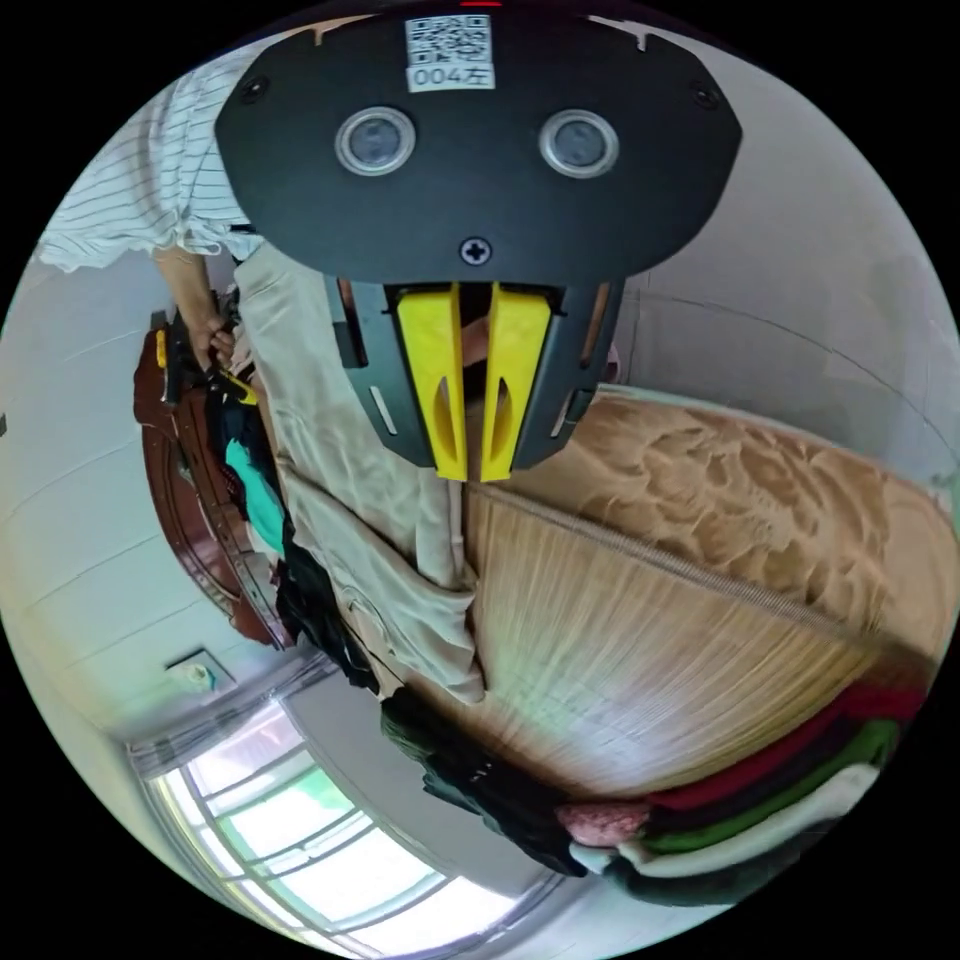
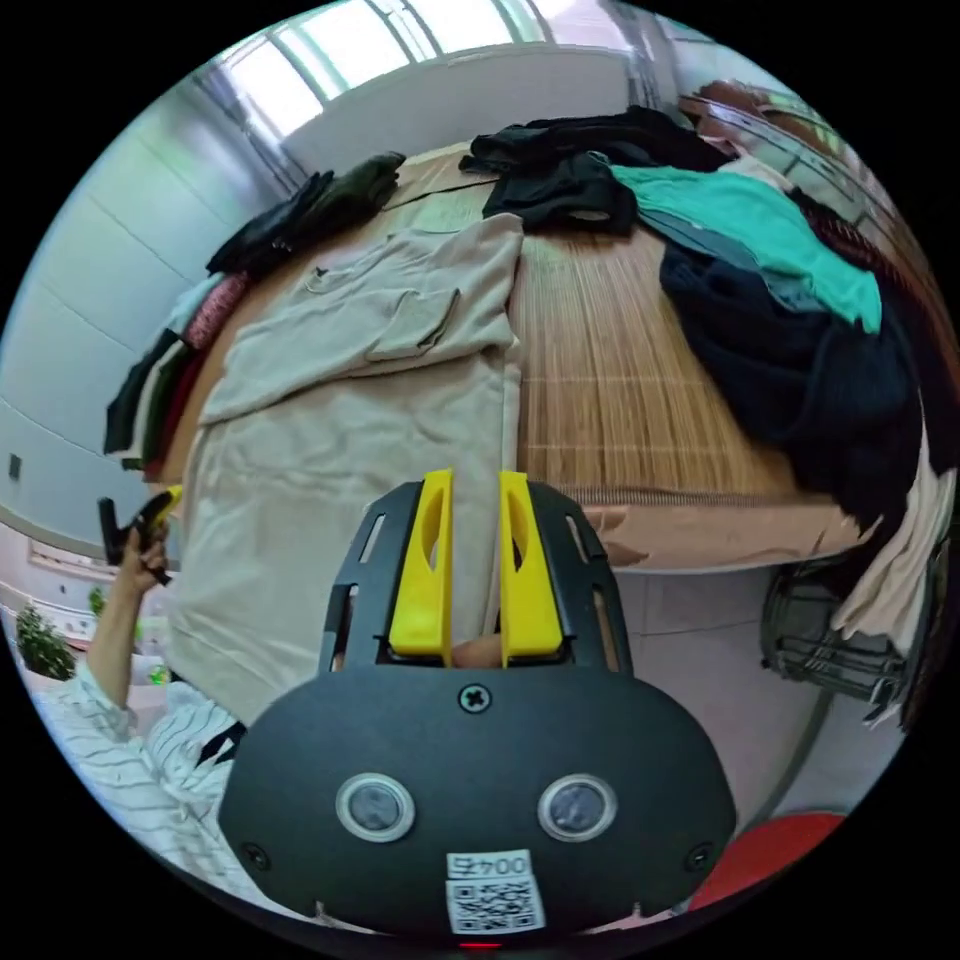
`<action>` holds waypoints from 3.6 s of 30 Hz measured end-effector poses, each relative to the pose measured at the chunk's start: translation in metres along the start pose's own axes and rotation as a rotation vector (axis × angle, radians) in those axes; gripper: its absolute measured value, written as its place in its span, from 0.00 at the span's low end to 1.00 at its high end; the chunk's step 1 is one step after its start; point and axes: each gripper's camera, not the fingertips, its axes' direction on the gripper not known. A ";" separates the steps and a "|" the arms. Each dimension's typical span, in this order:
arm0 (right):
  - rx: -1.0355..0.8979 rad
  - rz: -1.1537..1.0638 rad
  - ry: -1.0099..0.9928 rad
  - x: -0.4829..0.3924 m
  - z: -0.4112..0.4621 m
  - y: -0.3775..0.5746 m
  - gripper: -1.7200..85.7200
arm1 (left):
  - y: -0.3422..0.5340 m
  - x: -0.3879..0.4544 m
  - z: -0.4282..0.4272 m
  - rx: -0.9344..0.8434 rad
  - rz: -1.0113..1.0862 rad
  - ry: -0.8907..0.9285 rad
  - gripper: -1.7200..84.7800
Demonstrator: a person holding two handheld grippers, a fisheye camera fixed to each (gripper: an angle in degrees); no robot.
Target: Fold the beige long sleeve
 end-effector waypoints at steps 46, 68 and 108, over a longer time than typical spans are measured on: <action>-0.086 -0.067 0.137 -0.052 0.101 -0.063 0.11 | -0.211 -0.455 0.129 -0.074 0.202 -0.075 0.05; -0.025 -0.136 0.185 -0.070 0.107 -0.055 0.08 | -0.178 -0.528 0.281 -0.094 0.489 -0.511 0.02; -0.017 -0.293 0.052 -0.084 0.032 0.052 0.05 | 0.074 -0.261 0.181 -0.051 0.413 -0.434 0.02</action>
